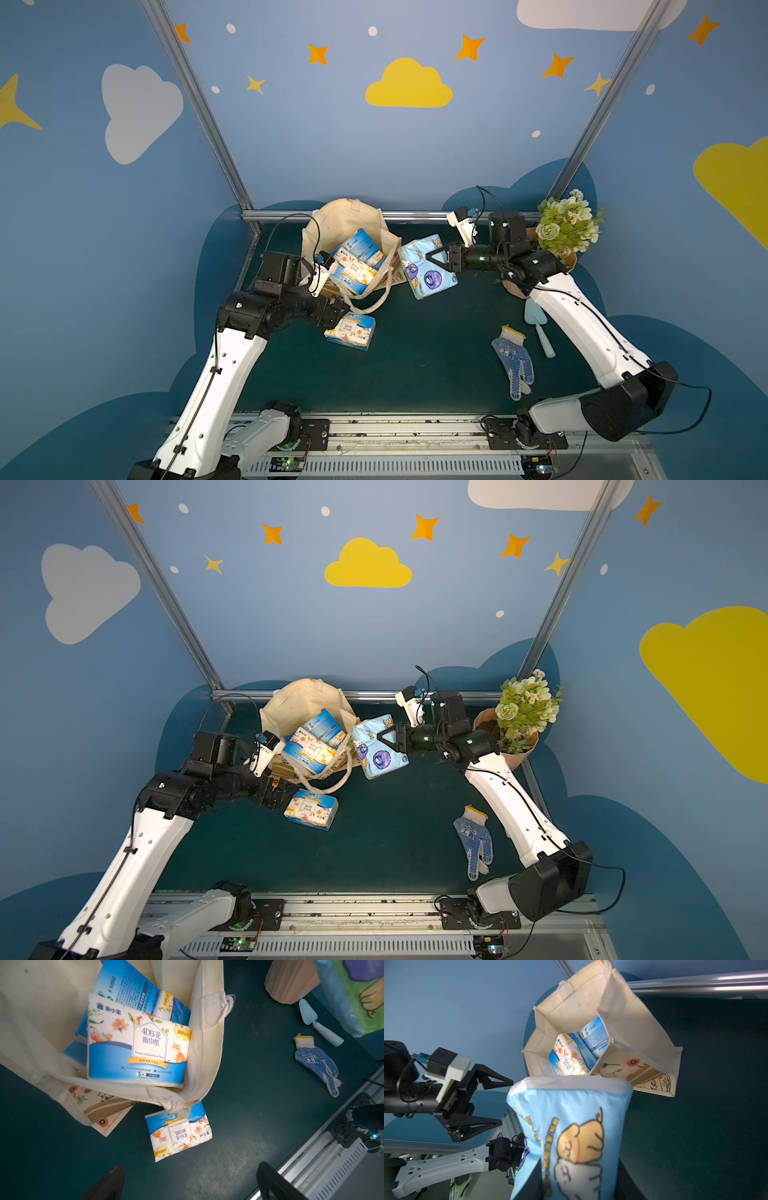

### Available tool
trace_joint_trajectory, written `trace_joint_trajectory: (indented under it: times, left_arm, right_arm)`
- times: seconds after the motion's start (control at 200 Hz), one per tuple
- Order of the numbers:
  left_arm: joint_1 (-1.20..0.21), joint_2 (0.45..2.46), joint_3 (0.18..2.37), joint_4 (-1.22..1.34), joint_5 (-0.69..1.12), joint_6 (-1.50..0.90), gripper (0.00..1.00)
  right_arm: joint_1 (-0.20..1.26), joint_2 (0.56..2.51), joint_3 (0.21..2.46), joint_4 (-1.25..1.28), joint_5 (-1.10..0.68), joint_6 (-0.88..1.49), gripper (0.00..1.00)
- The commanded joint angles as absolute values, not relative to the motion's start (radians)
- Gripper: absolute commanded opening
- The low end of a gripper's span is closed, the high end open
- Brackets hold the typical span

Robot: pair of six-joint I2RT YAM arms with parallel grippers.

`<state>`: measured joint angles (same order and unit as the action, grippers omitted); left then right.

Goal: Put tissues into the canvas bag
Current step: Pick up the pack of facial tissues from the center of the board, then place the pack of facial tissues in the canvas bag.

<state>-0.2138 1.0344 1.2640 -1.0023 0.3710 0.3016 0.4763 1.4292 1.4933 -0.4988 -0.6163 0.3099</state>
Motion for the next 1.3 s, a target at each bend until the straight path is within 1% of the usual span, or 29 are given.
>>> trace_joint_trajectory:
  times: [0.0, 0.065, 0.21, 0.375, 0.646, 0.746, 0.886, 0.981, 1.126, 1.212, 1.292]
  left_arm:
    - [-0.185, 1.021, 1.256, -0.984, 0.421, 0.286, 1.0]
    - [-0.156, 1.022, 1.243, -0.977, 0.489, 0.317, 1.0]
    - [-0.122, 1.021, 1.244, -0.974, 0.509, 0.313, 1.0]
    - [-0.091, 1.027, 1.232, -0.952, 0.557, 0.302, 1.0]
    - [-0.049, 1.014, 1.229, -0.955, 0.566, 0.302, 1.0]
    - [-0.048, 1.009, 1.223, -0.956, 0.562, 0.304, 1.0]
    - [-0.048, 1.015, 1.225, -0.953, 0.573, 0.299, 1.0]
    - [-0.05, 1.017, 1.224, -0.952, 0.577, 0.298, 1.0]
    - [-0.049, 1.019, 1.221, -0.954, 0.575, 0.301, 1.0]
    - [-0.05, 1.02, 1.221, -0.954, 0.573, 0.301, 1.0]
    - [-0.05, 1.022, 1.223, -0.953, 0.574, 0.298, 1.0]
  right_arm:
    - [0.506, 1.485, 1.581, -0.483, -0.647, 0.311, 0.37]
    - [0.523, 1.524, 1.628, -0.468, -0.648, 0.312, 0.37]
    - [0.564, 1.643, 1.772, -0.452, -0.652, 0.314, 0.37]
    - [0.621, 1.819, 2.016, -0.486, -0.659, 0.296, 0.37]
    - [0.656, 2.141, 2.433, -0.507, -0.652, 0.331, 0.37]
    - [0.664, 2.227, 2.54, -0.511, -0.638, 0.34, 0.37]
    - [0.683, 2.291, 2.599, -0.528, -0.51, 0.286, 0.4]
    - [0.697, 2.308, 2.612, -0.547, -0.402, 0.22, 0.4]
    - [0.72, 2.338, 2.64, -0.565, -0.282, 0.149, 0.44]
    - [0.742, 2.354, 2.664, -0.583, -0.179, 0.094, 0.45]
    - [0.76, 2.362, 2.669, -0.583, -0.081, 0.044, 0.5]
